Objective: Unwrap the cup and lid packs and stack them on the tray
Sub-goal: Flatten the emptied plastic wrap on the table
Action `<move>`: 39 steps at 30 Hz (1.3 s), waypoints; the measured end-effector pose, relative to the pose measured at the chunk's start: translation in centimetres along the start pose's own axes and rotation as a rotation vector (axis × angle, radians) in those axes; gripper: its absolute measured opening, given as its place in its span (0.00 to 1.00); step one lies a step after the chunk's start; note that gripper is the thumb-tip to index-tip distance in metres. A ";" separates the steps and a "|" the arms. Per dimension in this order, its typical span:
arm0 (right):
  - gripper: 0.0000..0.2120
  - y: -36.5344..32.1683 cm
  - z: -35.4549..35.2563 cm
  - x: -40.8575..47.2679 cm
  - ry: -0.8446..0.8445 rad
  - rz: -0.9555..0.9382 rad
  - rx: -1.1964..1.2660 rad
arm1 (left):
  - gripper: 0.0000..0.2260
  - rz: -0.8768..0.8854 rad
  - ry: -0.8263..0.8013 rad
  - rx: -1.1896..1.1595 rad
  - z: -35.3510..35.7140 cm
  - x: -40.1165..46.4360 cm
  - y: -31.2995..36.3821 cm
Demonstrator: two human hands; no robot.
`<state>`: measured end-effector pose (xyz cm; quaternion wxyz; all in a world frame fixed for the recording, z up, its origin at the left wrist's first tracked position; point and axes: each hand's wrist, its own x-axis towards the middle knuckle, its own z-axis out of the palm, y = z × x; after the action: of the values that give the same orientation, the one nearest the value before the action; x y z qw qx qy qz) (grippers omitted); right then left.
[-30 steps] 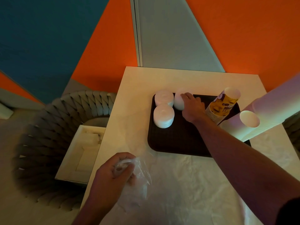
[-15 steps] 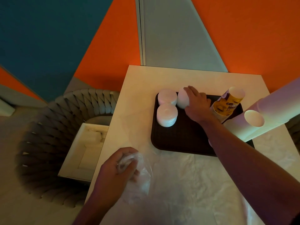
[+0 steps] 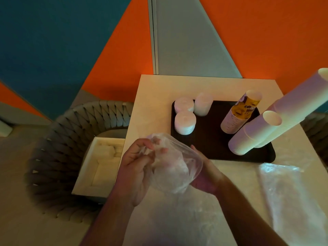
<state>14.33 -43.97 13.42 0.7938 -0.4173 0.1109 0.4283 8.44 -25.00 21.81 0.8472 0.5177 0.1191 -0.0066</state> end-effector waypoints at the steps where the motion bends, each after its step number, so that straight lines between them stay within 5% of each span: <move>1: 0.36 0.8 -0.3 -0.3 -0.069 -0.018 0.063 | 0.25 0.000 0.006 -0.043 -0.1 0.1 -0.1; 3: 0.44 2.0 -0.4 -1.2 -0.218 -0.090 0.094 | 0.21 -0.001 0.009 -0.107 -0.2 0.3 -0.2; 6: 0.36 2.2 0.7 -2.3 -0.252 -0.247 0.040 | 0.16 0.010 0.019 -0.146 -0.5 0.5 -0.6; 9: 0.26 1.4 1.6 -3.3 -0.123 -0.376 0.010 | 0.15 0.008 0.027 -0.041 -1.0 0.5 -0.9; 13: 0.30 -0.2 2.0 -4.5 0.064 -0.527 -0.014 | 0.16 0.021 0.037 0.248 -1.5 0.3 -1.2; 16: 0.26 -1.1 3.0 -5.7 0.183 -0.588 -0.135 | 0.04 -0.019 -0.077 0.547 -0.8 -0.6 -0.6; 20: 0.22 -1.8 5.0 -6.5 0.360 -0.645 -0.387 | 0.30 -0.091 -0.318 0.903 1.2 -1.2 -0.9; 25: 0.26 -3.3 4.6 -8.4 0.490 -0.720 -0.506 | 0.30 0.275 -0.114 1.224 3.2 -2.0 -1.8; 28: 0.21 -4.0 3.5 -9.3 0.584 -0.766 -0.618 | 0.28 0.383 -0.053 1.208 4.6 -2.4 -2.4; 32: 0.20 -4.6 2.0 -10.7 0.589 -0.818 -0.713 | 0.04 0.194 -0.229 0.992 6.6 -2.8 -2.9; 35: 0.19 -5.7 0.1 -12.8 0.579 -0.807 -0.755 | 0.07 0.045 -0.219 0.739 7.5 -3.4 -2.7; 39: 0.13 -6.9 -2.8 -15.4 0.602 -0.771 -0.691 | 0.11 -0.071 -0.003 0.319 8.3 -3.5 -2.6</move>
<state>10.81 -57.12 23.77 0.6440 -0.7644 0.0259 -0.0166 6.29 -33.92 23.94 0.7538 0.6409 0.1335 -0.0560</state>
